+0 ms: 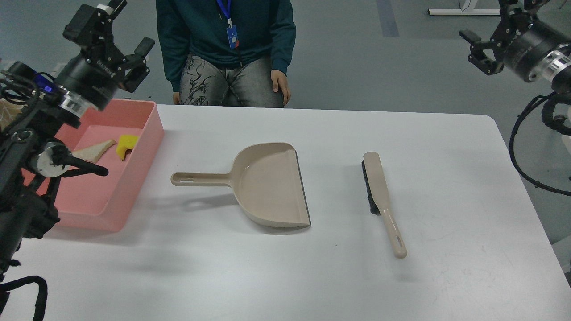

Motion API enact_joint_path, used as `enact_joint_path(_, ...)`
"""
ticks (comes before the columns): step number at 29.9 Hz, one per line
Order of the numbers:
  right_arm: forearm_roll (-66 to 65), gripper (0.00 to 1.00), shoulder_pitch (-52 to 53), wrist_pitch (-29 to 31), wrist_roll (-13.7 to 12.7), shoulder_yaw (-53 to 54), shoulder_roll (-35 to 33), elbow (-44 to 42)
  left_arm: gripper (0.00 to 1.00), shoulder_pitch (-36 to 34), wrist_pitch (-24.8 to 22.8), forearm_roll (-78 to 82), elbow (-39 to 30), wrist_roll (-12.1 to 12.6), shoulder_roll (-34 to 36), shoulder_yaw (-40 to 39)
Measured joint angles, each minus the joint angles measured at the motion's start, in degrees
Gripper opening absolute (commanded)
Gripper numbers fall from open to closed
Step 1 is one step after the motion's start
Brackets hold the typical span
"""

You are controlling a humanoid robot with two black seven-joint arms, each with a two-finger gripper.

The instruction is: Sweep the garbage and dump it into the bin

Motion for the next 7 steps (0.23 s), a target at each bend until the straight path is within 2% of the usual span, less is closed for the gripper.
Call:
enact_joint_path(4, 0.01, 0.95, 3.29, -0.73, 4.25, -0.16, 5.96, -7.49, 0.98, -5.74, 0.01, -6.69, 9.00, 0.08, -4.36, 3.74)
enact_joint_path(7, 0.05, 0.95, 4.25, -1.13, 6.08, -0.21, 9.07, -11.12, 0.98, -8.50, 0.00, -11.33, 14.93, 0.08, -6.81, 5.39)
